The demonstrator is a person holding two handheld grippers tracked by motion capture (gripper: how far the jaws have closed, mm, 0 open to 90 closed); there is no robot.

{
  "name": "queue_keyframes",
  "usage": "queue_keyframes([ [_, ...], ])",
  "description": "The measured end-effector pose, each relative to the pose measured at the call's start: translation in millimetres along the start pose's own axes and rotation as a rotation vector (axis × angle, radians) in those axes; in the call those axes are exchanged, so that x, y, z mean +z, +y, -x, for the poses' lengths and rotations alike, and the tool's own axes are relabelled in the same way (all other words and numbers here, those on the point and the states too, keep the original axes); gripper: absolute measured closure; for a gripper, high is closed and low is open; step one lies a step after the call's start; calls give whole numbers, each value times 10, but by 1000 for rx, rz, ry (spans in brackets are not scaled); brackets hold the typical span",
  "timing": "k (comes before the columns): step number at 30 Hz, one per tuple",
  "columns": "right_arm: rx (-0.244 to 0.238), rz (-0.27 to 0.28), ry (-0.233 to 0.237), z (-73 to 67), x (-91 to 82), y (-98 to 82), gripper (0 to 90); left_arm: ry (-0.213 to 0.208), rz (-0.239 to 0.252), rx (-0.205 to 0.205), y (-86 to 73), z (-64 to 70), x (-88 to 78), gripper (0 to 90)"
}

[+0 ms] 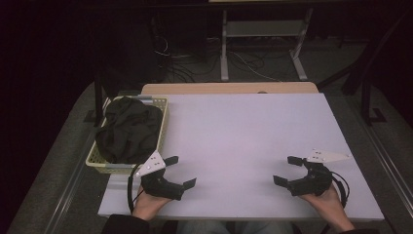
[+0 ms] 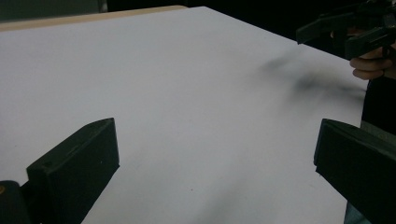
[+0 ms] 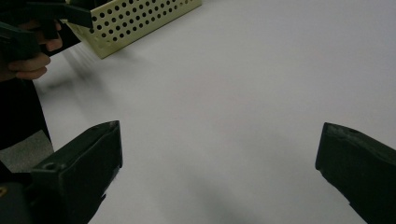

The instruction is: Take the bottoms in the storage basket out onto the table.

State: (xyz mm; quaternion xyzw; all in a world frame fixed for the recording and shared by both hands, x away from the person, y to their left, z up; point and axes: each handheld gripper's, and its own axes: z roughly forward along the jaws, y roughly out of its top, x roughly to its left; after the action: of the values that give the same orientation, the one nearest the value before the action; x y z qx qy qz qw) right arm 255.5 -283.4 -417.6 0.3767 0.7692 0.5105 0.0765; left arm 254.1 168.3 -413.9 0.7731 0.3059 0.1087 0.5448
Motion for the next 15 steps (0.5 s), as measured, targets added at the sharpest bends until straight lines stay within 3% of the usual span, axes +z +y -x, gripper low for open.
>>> queue_keyframes([
  [15, -6, -16, 3, -26, 19, 3, 1, -7, -4, -14, -1, 10, 8, 0],
])
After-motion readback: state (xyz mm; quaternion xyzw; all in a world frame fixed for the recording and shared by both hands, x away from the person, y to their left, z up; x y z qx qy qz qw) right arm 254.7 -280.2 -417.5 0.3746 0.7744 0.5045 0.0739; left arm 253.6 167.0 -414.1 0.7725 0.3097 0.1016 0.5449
